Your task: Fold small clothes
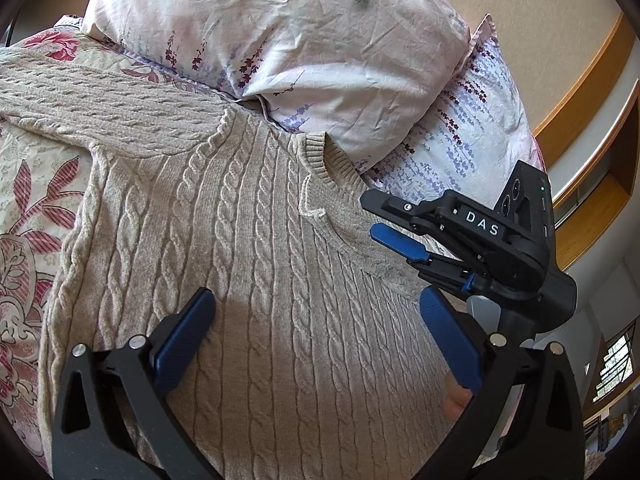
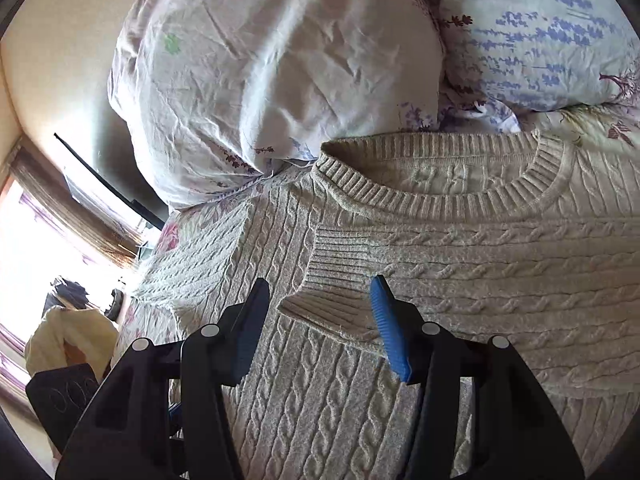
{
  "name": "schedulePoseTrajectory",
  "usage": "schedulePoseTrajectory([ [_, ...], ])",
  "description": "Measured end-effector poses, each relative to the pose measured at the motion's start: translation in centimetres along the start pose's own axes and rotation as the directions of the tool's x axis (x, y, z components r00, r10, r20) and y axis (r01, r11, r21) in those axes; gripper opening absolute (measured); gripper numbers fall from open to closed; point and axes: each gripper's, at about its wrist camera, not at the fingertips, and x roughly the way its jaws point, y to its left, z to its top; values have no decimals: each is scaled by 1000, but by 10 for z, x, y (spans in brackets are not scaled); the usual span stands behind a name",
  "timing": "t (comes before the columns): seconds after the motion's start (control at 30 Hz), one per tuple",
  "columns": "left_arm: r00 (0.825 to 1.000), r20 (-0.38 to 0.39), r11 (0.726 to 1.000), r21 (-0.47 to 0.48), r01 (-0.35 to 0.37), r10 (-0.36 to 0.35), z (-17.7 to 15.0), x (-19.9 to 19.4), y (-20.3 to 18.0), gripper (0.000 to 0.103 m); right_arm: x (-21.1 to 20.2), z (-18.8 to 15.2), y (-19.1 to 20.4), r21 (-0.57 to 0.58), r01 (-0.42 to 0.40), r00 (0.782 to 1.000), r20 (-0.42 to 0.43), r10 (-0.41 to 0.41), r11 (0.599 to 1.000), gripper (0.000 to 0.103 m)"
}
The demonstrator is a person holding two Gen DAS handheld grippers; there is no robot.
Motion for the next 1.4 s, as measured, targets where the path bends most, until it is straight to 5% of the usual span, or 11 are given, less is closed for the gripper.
schedulePoseTrajectory([
  [0.27, 998, 33, 998, -37, 51, -49, 10, -30, 15, 101, 33, -11, -5, 86, -82, 991, -99, 91, 993, 56],
  [0.4, 990, 127, 998, 21, -65, 62, 25, -59, 18, 101, 39, -12, 5, 62, -62, 992, -104, 68, 996, 56],
  [0.53, 979, 166, 993, -23, -117, 119, 46, -76, 37, 101, 41, -15, 20, -19, -15, 994, -105, 13, 1000, 60],
  [0.7, 960, 185, 976, -101, -194, 210, 71, -99, 76, 101, 16, -18, -1, 102, -137, 985, -89, 146, 985, 60],
  [0.93, 930, 204, 942, -204, -266, 307, 97, -118, 119, 101, -21, -25, -26, 170, -216, 972, -53, 228, 961, 60],
  [1.13, 944, 175, 901, -389, -195, 280, 110, -108, 157, 96, -39, -35, -35, 140, -284, 958, 4, 286, 949, 61],
  [1.27, 971, 139, 814, -575, -80, 194, 107, -93, 187, 76, -45, -38, -46, 137, -343, 939, 72, 336, 929, 67],
  [1.3, 970, 140, 800, -595, -79, 201, 106, -91, 192, 65, -47, -39, -48, 135, -357, 934, 87, 348, 924, 67],
  [1.4, 962, 151, 776, -625, -86, 228, 109, -90, 202, 59, -48, -41, -52, 132, -384, 923, 95, 374, 914, 67],
])
